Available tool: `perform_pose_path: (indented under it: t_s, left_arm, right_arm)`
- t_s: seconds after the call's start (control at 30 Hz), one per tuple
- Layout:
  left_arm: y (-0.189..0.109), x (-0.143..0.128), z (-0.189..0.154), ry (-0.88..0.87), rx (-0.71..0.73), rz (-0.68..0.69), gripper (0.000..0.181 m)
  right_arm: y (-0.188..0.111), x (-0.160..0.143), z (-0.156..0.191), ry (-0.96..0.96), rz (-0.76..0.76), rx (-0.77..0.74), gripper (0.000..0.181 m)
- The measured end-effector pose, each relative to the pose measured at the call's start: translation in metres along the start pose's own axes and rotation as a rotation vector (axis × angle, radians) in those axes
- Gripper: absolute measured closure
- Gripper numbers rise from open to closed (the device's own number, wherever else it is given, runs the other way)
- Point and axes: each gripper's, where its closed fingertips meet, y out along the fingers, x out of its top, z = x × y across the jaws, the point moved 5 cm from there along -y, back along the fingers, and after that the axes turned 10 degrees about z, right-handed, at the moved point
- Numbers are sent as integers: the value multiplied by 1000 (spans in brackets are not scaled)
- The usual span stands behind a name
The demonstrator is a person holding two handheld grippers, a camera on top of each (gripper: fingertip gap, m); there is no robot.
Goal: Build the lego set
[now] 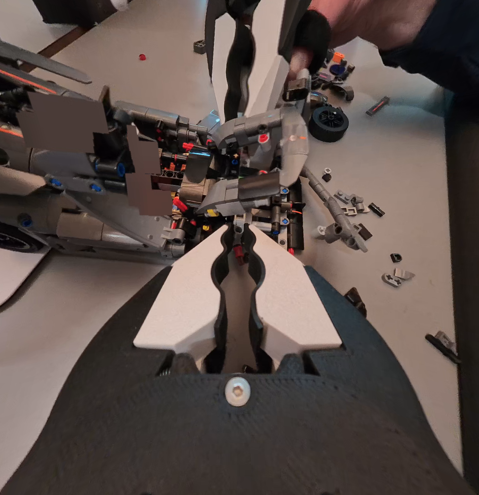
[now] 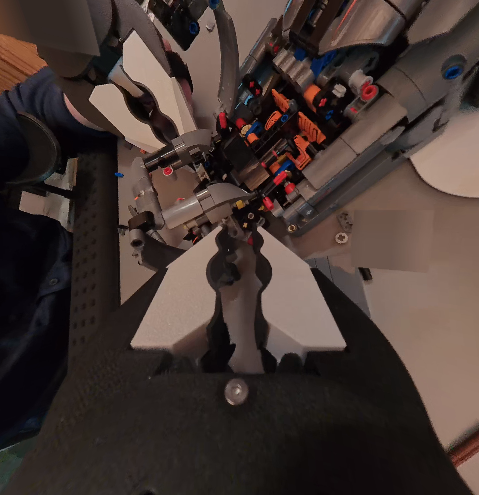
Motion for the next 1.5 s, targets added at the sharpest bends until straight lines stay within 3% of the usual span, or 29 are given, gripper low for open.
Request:
perform_pose_path:
  t_s: [0.4,0.8,1.1,1.3,1.5]
  left_arm:
    - [-7,-6,-10,89,-91,20,176]
    - [-31,-31,-24,280,-313,69,176]
    - [-31,-32,-23,282,-330,44,176]
    - [-30,-31,-23,302,-311,31,176]
    - [-33,-25,-27,375,-237,17,177]
  right_arm:
    - [9,-10,10,-69,43,41,173]
    - [42,-13,61,-186,139,7,175]
    - [35,-17,66,-230,45,-156,168]
    - [32,-16,60,-192,7,-147,177]
    - [37,-16,60,-208,4,-110,174]
